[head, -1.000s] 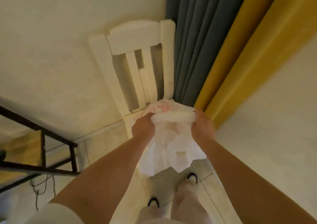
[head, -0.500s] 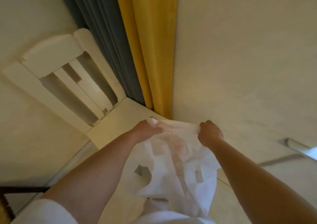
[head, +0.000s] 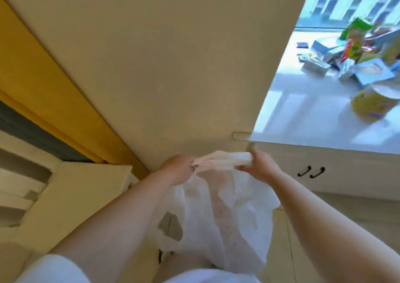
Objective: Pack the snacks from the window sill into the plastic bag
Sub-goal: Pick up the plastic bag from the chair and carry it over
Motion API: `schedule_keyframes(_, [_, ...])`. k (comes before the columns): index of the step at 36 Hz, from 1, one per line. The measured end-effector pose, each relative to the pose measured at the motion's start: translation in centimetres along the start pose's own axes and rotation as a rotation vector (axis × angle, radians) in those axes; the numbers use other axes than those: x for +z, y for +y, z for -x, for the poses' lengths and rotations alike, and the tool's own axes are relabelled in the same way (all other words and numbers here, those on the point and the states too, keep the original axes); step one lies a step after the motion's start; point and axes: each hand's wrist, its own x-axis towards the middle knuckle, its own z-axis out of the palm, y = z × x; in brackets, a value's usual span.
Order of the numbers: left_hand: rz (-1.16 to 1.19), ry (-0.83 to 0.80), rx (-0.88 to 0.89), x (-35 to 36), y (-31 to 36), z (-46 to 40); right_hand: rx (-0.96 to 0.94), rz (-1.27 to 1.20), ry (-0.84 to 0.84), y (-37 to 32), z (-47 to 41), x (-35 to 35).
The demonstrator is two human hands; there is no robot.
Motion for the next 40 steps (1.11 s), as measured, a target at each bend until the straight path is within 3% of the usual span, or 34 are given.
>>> schedule_keyframes(6, [-0.086, 0.22, 0.125, -1.2, 10.9, -3.8, 0.139, -0.316, 0.353, 5.6, -0.3, -8.9])
schedule_keyframes(10, [0.065, 0.32, 0.186, -3.0, 17.9, -6.1, 0.183, -0.338, 0.559, 8.2, -0.3, -14.4])
schedule_keyframes(21, [0.293, 0.523, 0.406, -9.8, 30.7, -13.1, 0.215, -0.402, 0.92, 13.5, -2.6, -25.1])
schedule_keyframes(28, [0.426, 0.667, 0.502, -13.8, 37.6, -16.8, 0.121, -0.453, 1.166, 15.3, -5.1, -30.6])
schedule_keyframes(34, [0.254, 0.673, 0.471, -13.3, 40.3, -22.2, 0.124, -0.381, 1.074, 19.3, -9.8, -33.5])
schedule_keyframes(40, [0.045, 0.545, 0.33, -11.8, 42.6, -27.3, 0.24, -0.284, 0.737, 24.7, -15.3, -34.7])
